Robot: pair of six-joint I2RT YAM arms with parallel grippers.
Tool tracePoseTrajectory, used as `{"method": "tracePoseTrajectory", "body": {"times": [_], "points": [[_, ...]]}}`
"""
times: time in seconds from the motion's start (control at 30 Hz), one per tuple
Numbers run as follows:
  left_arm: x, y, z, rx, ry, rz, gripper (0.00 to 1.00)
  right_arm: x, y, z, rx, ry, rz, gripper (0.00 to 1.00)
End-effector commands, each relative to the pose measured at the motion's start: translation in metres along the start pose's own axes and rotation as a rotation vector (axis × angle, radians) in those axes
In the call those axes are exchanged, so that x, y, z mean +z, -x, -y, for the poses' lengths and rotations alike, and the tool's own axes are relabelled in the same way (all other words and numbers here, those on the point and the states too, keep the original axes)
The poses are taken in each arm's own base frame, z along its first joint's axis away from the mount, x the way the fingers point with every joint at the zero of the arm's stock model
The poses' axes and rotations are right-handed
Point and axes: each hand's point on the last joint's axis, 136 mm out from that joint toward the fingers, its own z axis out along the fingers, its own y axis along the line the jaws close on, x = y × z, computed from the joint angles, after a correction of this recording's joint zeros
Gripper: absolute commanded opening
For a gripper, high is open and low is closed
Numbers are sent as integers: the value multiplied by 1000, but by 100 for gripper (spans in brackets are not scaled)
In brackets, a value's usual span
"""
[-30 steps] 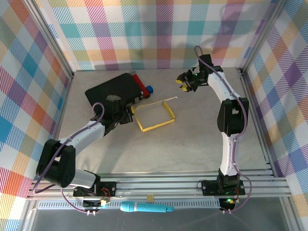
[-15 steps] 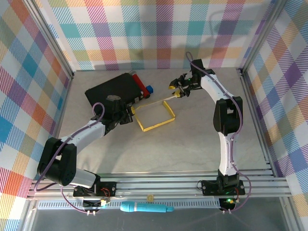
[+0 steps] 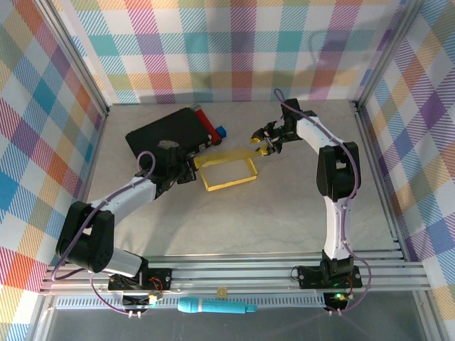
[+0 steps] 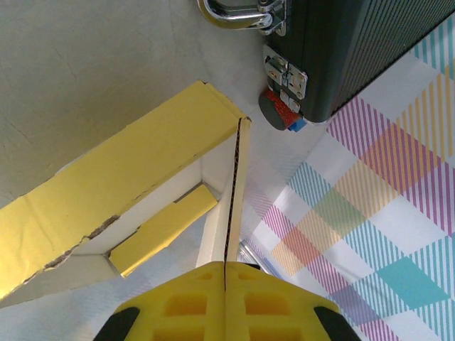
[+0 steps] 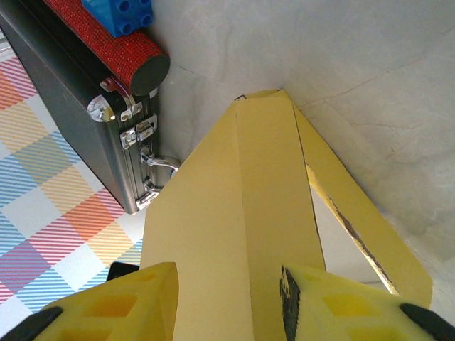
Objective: Fold the paper box
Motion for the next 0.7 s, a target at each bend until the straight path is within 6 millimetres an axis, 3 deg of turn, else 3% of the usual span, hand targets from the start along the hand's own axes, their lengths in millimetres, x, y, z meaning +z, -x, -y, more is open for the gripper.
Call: {"method": "tracePoseTrajectory", "body": {"times": [0.0, 0.17, 0.27, 0.47, 0.67], "points": [[1, -5, 13, -27, -26, -20, 0, -7, -15, -12, -21, 22, -17, 43], [2, -8, 13, -36, -17, -38, 0, -10, -19, -11, -35, -1, -19, 43], [1, -23, 17, -45, 7, -96, 0, -22, -24, -15, -69, -29, -5, 43], [-22, -60, 32, -12, 62, -207, 0, -50, -37, -17, -121, -76, 26, 44], [-35, -74, 42, 18, 54, -250, 0, -64, -44, -13, -103, -45, 10, 44]]}}
